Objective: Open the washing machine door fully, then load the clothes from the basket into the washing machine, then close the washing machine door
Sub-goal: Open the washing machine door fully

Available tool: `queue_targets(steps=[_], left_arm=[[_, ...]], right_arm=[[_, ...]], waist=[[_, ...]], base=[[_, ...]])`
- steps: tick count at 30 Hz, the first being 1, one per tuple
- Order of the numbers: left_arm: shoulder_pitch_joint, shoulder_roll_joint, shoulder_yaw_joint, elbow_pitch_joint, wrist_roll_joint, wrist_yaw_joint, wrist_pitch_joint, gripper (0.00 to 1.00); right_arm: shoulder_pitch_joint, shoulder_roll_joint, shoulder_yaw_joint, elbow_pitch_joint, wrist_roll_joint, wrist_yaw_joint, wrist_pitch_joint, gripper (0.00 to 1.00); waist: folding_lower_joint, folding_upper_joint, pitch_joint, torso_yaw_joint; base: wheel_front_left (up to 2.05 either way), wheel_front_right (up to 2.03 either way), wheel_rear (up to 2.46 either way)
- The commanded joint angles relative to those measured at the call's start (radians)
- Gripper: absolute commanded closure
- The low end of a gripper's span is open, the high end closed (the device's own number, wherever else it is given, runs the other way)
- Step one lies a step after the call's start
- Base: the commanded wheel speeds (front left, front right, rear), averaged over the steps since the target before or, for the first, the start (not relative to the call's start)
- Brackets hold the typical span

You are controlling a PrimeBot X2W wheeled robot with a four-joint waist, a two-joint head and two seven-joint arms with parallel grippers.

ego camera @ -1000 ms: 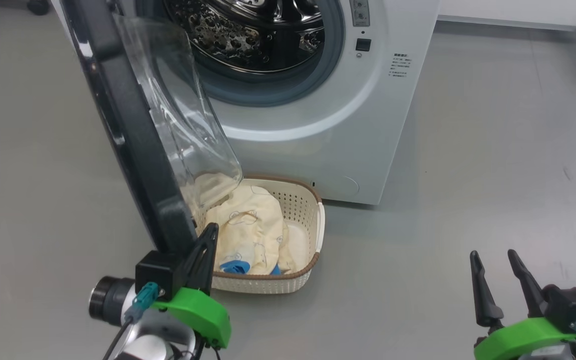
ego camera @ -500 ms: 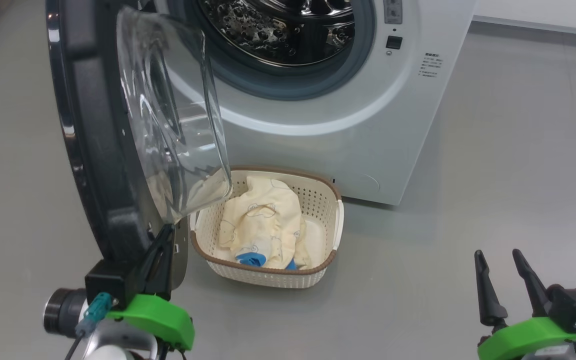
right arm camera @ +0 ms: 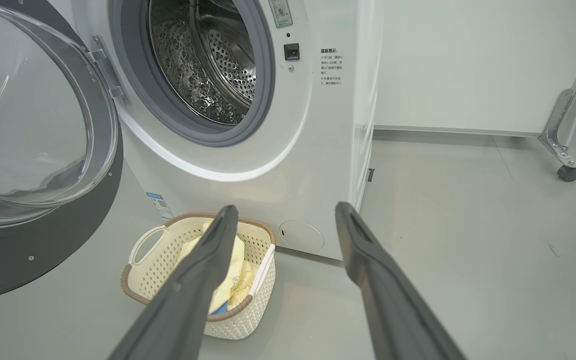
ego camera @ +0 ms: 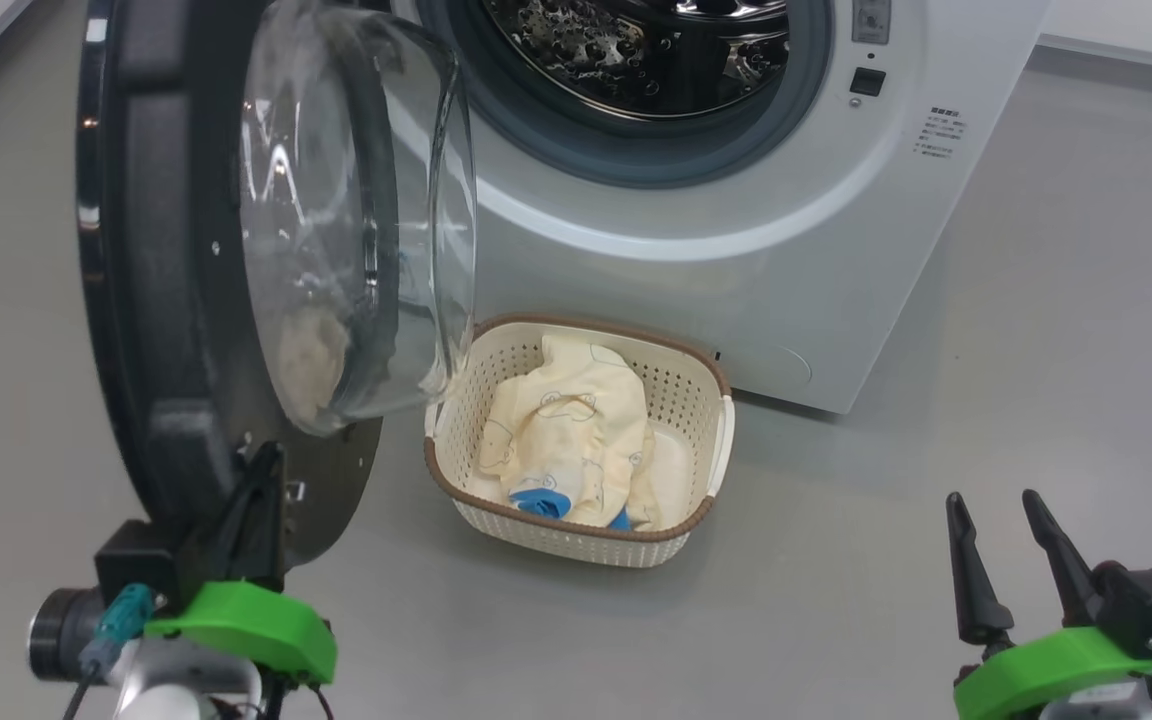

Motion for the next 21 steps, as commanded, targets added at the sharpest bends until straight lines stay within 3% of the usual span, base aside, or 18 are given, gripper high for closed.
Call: queue_targets(steps=[1, 21], left_arm=[[-0.027, 0.045, 0.073, -0.006, -0.008, 0.099, -0.012, 1.00], [-0.090, 0.098, 0.238, 0.227, -0.100, 0.093, -0.105, 1.00]], right_arm=[[-0.052, -0.011, 0.016, -0.034, -0.005, 0.004, 0.002, 0.00], [-0.052, -0.011, 0.003, -0.052, -0.009, 0.004, 0.027, 0.00]], waist=[[0.0000, 0.0000, 0.001, 0.002], [0.0000, 0.0000, 0.003, -0.002]], base=[[0.00, 0.00, 0.00], [0.00, 0.00, 0.00]])
